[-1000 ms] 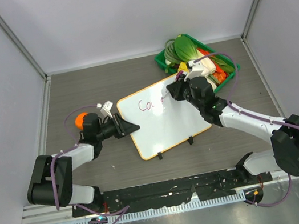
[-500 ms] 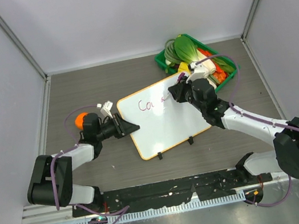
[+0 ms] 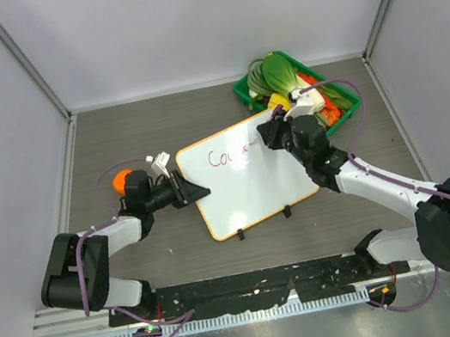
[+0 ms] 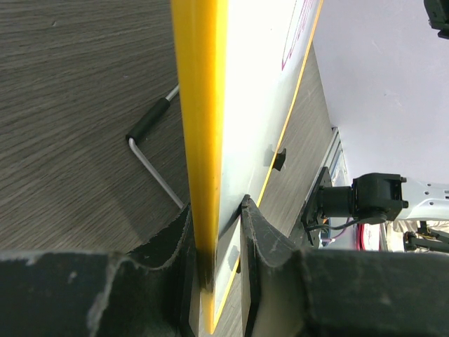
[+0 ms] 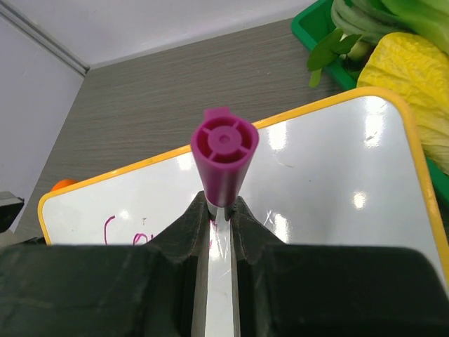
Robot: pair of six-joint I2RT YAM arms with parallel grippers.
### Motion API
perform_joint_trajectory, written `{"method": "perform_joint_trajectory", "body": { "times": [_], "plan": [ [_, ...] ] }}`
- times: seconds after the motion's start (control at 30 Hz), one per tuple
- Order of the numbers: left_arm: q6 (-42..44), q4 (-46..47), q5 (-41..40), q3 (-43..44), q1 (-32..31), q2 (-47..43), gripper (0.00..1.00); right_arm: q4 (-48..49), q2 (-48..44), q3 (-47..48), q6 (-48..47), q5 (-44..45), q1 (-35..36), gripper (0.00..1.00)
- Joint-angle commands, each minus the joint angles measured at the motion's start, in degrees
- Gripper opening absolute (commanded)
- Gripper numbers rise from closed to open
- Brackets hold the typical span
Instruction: Write a sentence on the whiteboard
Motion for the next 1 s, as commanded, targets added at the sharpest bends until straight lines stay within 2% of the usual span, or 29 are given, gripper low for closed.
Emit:
{"method": "perform_joint_trajectory", "body": {
  "times": [0.0,0.4,0.97],
  "plan": [
    [7.26,-7.76,-10.52,-0.69,-0.22,1.71,0.0,1.34,-2.22,3.07,0.1,3.17,-1.18,0.01],
    [7.17,-7.85,-10.52,-0.78,-0.31,1.63,0.0,1.34,1.64,3.43,0.98,-1.4,-2.77,0.01],
    [7.17,-7.85,-10.52,-0.69,-0.31,1.71,0.0,-1.13,0.51,0.44,0.01,-5.01,-2.86,0.01]
  ]
}}
